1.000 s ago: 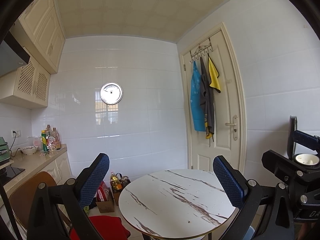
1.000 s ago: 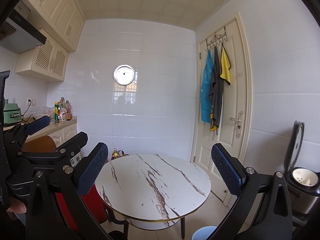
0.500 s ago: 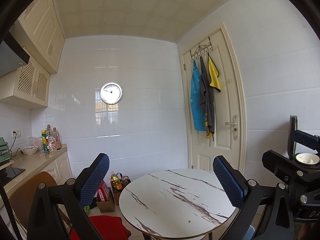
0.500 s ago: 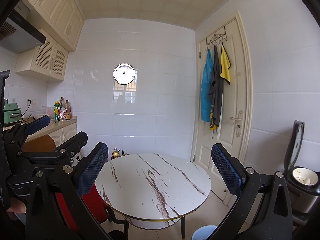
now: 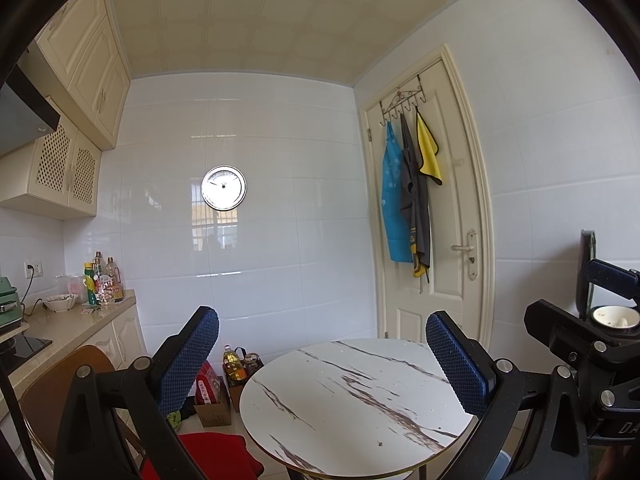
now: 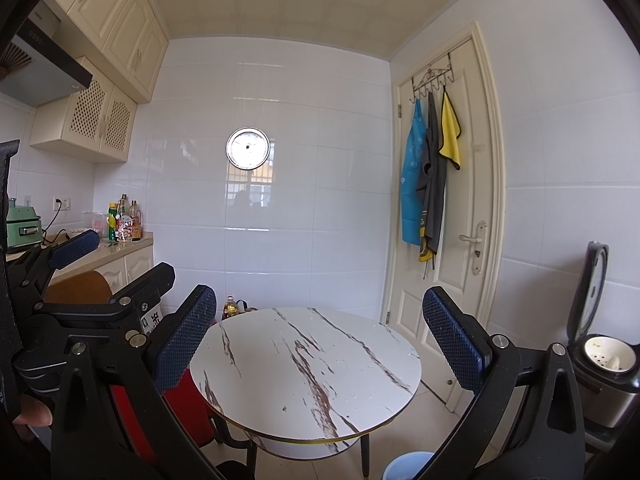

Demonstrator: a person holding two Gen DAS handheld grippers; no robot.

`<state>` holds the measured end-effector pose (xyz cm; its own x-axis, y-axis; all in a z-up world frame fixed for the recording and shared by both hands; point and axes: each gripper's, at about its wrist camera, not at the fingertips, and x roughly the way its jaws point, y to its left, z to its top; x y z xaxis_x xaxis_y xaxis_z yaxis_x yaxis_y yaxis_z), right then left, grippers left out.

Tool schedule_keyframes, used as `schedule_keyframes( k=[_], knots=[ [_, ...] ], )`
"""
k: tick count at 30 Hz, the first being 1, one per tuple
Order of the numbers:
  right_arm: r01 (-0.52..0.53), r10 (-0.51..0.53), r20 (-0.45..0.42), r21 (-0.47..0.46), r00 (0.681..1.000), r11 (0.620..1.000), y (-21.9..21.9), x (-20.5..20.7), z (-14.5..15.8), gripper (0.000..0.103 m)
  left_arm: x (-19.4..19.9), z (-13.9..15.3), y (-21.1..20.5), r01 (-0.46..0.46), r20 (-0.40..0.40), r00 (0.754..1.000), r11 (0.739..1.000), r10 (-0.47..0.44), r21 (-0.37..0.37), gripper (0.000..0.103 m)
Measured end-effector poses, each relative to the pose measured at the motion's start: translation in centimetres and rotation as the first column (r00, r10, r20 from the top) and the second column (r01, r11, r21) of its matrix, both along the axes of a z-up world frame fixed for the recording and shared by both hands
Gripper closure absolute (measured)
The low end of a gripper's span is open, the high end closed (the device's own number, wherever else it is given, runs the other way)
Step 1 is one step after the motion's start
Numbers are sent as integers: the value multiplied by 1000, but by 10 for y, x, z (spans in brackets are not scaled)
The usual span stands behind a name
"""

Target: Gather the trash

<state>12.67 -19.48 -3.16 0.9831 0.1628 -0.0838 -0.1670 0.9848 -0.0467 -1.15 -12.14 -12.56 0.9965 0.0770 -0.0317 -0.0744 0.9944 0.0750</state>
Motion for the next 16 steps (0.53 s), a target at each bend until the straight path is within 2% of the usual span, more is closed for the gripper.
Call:
schedule_keyframes(
  k=[16],
  knots=[
    [2, -2, -2, 0, 1000, 1000, 0, 1, 0, 0, 1, -2, 2, 7, -6, 1000, 1000, -7, -2, 0]
  ],
)
